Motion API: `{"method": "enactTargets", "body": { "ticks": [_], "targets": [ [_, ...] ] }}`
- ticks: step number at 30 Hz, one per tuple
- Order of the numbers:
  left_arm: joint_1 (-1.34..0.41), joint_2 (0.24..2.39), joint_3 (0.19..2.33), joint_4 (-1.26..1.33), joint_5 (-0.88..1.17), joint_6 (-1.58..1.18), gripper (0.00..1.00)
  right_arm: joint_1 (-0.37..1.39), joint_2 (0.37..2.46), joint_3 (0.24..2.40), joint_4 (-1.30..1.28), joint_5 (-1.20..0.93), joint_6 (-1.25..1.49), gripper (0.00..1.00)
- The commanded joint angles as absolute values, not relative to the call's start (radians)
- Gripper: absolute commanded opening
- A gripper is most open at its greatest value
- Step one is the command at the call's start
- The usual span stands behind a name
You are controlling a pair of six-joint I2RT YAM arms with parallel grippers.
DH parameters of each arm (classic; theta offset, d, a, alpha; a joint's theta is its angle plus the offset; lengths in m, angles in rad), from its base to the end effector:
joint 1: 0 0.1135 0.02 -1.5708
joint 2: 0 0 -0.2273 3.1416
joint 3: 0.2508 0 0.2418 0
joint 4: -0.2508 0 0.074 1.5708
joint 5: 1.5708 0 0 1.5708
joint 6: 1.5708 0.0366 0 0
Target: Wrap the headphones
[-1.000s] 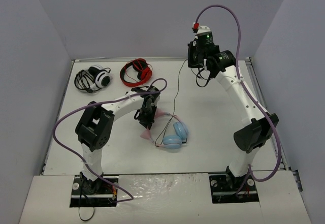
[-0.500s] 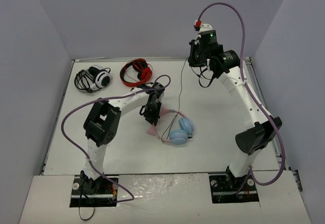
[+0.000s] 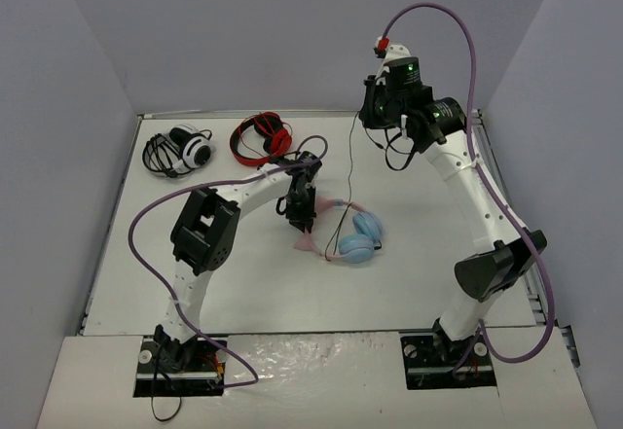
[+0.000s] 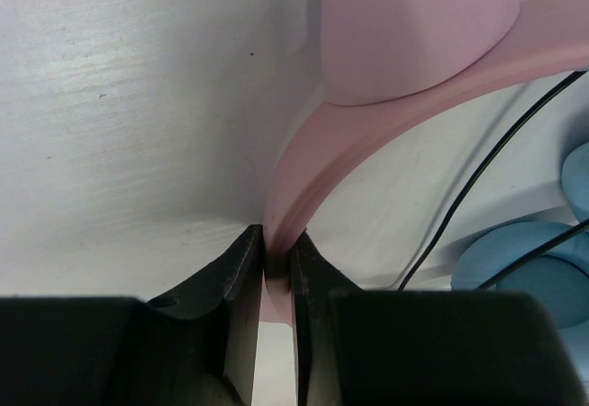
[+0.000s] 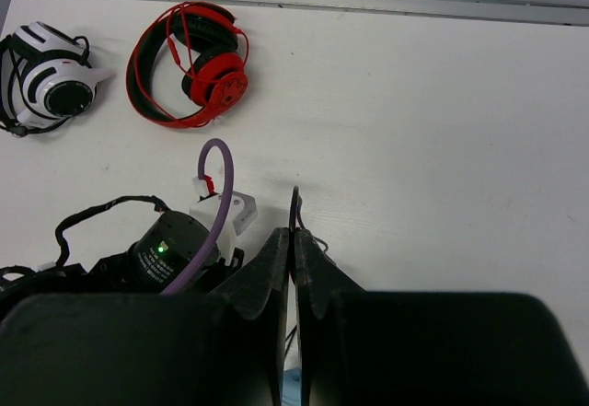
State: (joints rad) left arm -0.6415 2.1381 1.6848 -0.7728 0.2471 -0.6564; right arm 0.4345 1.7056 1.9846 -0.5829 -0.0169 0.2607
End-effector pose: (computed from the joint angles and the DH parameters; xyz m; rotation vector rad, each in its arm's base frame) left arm 0.3279 -0.2561 0.1535 0.0419 2.9558 -0.6033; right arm 0.3306 0.1541 0.4278 -0.1770 1.8962 0.4915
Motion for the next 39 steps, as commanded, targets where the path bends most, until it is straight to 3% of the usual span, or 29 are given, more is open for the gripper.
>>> {"method": "enactTargets", "body": {
  "ticks": [1,26,39],
  "targets": [
    [-0.647,2.135,1.780,-0.680,0.288,-0.761,0.00,0.455,1.634,2.020,-0.541,-0.036,0.272,0.00],
    [-0.567,2.148,1.820,-0.486,0.339,-0.973,0.00,0.585,1.502,1.906,-0.543,0.032,0.305,0.00],
    [-0.460,2.142,1.945,-0.527,0.356,-0.961,0.00,0.675,1.397,1.779,-0.543,0.044,0.352,0.00]
  ]
}}
